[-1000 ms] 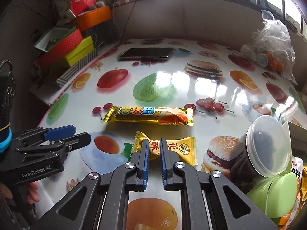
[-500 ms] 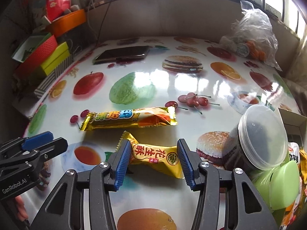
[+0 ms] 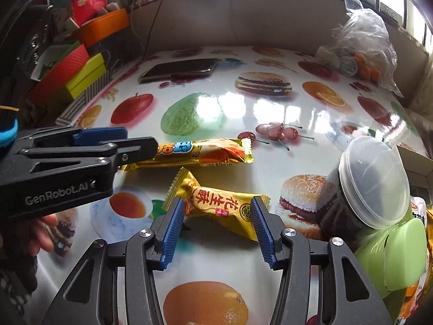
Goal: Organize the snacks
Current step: 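Grasp the yellow wafer bar with the left tool while the right tool repositions over the gold candy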
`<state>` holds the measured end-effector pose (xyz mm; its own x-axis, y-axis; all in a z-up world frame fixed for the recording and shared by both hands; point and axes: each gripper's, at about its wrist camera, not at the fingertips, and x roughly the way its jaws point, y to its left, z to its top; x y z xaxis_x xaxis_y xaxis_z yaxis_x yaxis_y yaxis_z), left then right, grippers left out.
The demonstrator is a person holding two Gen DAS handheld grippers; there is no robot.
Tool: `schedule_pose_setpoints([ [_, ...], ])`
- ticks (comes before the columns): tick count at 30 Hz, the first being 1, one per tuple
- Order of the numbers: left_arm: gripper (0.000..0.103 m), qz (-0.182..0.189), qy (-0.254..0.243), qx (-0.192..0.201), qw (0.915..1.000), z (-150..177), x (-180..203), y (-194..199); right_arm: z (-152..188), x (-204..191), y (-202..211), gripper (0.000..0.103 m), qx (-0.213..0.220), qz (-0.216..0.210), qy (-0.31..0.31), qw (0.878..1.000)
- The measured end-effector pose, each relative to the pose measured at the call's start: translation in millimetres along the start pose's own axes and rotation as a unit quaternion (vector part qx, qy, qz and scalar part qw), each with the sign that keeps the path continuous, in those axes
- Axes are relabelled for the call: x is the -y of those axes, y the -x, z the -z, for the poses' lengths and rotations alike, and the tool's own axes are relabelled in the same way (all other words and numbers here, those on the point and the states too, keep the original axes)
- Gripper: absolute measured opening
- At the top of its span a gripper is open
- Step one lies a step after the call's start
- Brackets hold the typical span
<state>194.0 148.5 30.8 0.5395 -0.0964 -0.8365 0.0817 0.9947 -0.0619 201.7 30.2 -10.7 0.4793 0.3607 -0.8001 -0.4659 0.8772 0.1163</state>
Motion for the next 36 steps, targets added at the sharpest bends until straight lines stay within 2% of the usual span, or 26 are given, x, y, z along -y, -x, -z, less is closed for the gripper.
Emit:
schedule_pose_setpoints([
  [3, 0.049, 0.003, -0.044, -0.017, 0.9989, -4.7, 11.5, -11.7, 4.6, -3.5, -0.5, 0.050, -0.015, -0.002, 0.018, 1.000],
  [5, 0.049, -0.009, -0.052, -0.018, 0.9984, -6.7, 14.6, -15.5, 8.1, -7.2, 0.6, 0.050, -0.019, 0.002, 0.033, 0.999],
  [9, 0.049, 0.000, -0.068, -0.030, 0.9972, -11.0, 16.8, -25.1, 11.9, -3.6, 2.0, 0.050, -0.029, 0.008, 0.034, 0.999],
  [11, 0.049, -0.013, -0.066, -0.034, 0.9972, -12.1, 15.6, -30.5, 13.5, -0.8, 4.0, 0.050, -0.027, 0.012, 0.032, 0.999],
  [15, 0.049, -0.007, -0.055, -0.044, 0.9975, -11.3, 9.6, -38.4, 12.2, 1.4, 8.7, 0.050, -0.019, 0.013, 0.034, 0.999],
  [21, 0.049, 0.001, -0.033, -0.034, 0.9989, -10.1, 2.0, -37.9, 5.4, 0.4, 9.6, 0.050, -0.009, 0.027, 0.047, 0.998],
  [23, 0.045, -0.001, -0.033, -0.032, 0.9989, -8.9, 2.3, -37.5, 3.4, -0.4, 9.9, 0.050, -0.006, 0.029, 0.053, 0.998],
  [25, 0.028, -0.002, -0.029, -0.029, 0.9992, -8.3, 1.1, -36.0, 1.6, -2.6, 11.7, 0.050, 0.001, 0.030, 0.065, 0.997],
  [27, 0.024, -0.003, -0.023, -0.027, 0.9994, -6.8, -1.8, -34.5, -0.8, -3.0, 10.4, 0.050, 0.003, 0.027, 0.069, 0.997],
  [36, 0.024, -0.001, -0.011, -0.023, 0.9997, 17.9, -9.4, -17.8, -8.4, -11.0, -10.2, 0.050, -0.021, 0.022, 0.092, 0.995],
])
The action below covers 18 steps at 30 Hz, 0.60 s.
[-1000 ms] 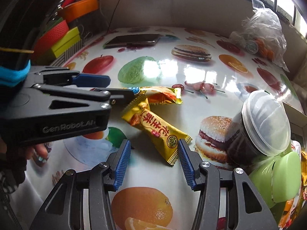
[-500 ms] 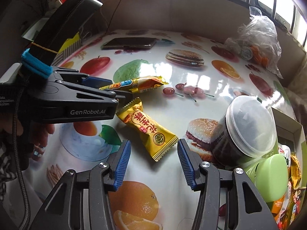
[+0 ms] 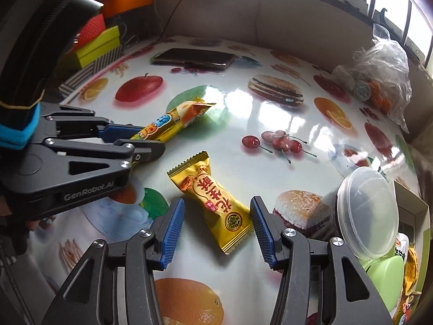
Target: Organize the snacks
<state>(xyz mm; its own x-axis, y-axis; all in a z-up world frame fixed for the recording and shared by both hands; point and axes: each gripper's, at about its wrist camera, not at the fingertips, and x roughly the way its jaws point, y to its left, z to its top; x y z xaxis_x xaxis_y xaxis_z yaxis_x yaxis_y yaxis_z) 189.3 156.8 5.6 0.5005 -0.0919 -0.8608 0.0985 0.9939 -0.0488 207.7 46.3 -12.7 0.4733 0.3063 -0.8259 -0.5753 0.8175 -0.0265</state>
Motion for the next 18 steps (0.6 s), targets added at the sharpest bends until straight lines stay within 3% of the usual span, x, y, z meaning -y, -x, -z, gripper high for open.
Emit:
schedule_pose_setpoints([
  [9, 0.024, 0.013, 0.010, -0.002, 0.9999, 26.3, 1.8, 17.0, -1.5, 2.7, -8.4, 0.050, -0.007, -0.015, -0.022, 1.000],
  [11, 0.028, 0.007, 0.012, -0.003, 0.9999, 24.1, 1.3, 15.8, -3.4, 3.8, -9.1, 0.050, -0.007, -0.018, -0.030, 0.999],
  [13, 0.042, -0.002, 0.022, -0.004, 0.9998, 21.4, -0.5, 13.8, -5.4, 3.9, -11.0, 0.050, -0.005, -0.014, -0.030, 0.999],
  [18, 0.044, 0.007, 0.032, 0.000, 0.9995, 16.5, -1.2, 9.5, -6.6, 3.6, -13.0, 0.050, 0.000, -0.010, -0.028, 1.000],
])
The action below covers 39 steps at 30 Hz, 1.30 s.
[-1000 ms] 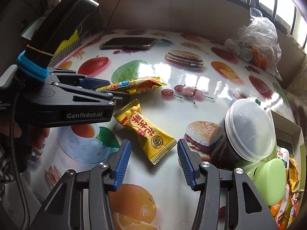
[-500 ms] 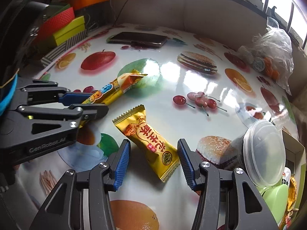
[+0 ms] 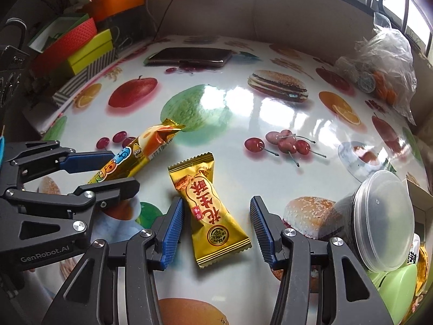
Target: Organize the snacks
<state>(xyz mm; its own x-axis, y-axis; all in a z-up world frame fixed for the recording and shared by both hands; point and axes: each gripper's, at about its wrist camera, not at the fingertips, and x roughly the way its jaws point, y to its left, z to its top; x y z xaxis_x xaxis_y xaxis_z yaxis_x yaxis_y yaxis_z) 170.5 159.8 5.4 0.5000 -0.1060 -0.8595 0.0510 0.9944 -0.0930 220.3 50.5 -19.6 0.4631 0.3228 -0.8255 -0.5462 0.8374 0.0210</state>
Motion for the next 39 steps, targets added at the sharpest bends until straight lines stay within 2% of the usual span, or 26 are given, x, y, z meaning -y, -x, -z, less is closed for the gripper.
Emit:
schedule_pose_setpoints([
  [3, 0.044, -0.008, -0.003, 0.002, 1.0000, -1.0, 2.7, -1.4, 0.9, 0.9, 0.4, 0.048, 0.004, 0.003, -0.007, 1.000],
  [8, 0.044, -0.020, -0.001, 0.004, 0.9998, -3.1, 6.2, -3.9, 2.2, 4.4, 2.1, 0.037, 0.010, 0.011, -0.018, 1.000],
  [9, 0.041, -0.023, 0.001, 0.005, 0.9997, -3.1, 6.4, -4.0, 2.4, 5.3, 2.5, 0.033, 0.011, 0.011, -0.020, 1.000],
  [10, 0.030, -0.027, 0.001, 0.005, 0.9996, -3.3, 6.7, -4.1, 2.5, 5.9, 3.0, 0.029, 0.011, 0.011, -0.022, 1.000],
  [11, 0.026, -0.029, 0.000, 0.005, 0.9996, -3.5, 7.0, -4.0, 2.6, 6.1, 3.3, 0.028, 0.011, 0.011, -0.022, 1.000],
  [16, 0.024, -0.030, 0.011, 0.005, 0.9995, -2.9, 6.5, -2.8, 3.7, 6.0, 4.4, 0.023, 0.016, 0.007, -0.030, 0.999],
  [25, 0.024, -0.034, 0.020, 0.011, 0.9992, 1.2, 10.2, 5.1, 4.1, 1.7, 12.3, 0.021, 0.029, 0.001, -0.030, 0.999],
  [39, 0.024, -0.037, 0.027, 0.040, 0.9982, 5.2, 16.1, 40.2, 5.4, -6.2, 39.1, 0.021, 0.050, -0.005, -0.035, 0.998],
])
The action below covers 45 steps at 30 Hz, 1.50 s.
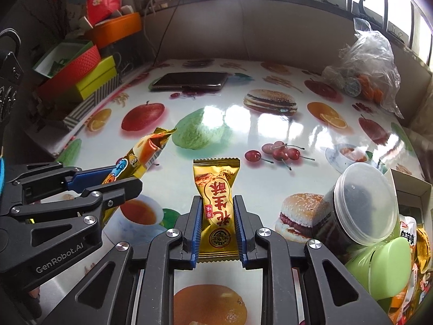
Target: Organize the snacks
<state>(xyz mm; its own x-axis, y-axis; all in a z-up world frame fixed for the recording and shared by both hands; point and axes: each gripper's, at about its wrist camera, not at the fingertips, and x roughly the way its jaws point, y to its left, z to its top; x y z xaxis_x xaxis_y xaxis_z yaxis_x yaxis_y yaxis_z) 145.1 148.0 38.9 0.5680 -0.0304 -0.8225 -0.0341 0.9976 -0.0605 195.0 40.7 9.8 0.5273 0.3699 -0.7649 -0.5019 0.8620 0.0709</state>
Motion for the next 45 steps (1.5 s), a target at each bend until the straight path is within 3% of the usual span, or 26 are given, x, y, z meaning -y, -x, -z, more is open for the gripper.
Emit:
schedule_pose_setpoints([
  [20, 0.024, 0.008, -0.001, 0.032, 0.9995, 0.0, 16.3, 42.4, 14.5, -3.0, 60.2, 0.021, 0.032, 0.005, -0.012, 0.999],
  [45, 0.024, 0.069, -0.066, 0.044, 0.9944, -7.8, 120.1, 60.1, 63.3, 70.2, 144.4, 0.021, 0.069, 0.054, -0.098, 0.991],
])
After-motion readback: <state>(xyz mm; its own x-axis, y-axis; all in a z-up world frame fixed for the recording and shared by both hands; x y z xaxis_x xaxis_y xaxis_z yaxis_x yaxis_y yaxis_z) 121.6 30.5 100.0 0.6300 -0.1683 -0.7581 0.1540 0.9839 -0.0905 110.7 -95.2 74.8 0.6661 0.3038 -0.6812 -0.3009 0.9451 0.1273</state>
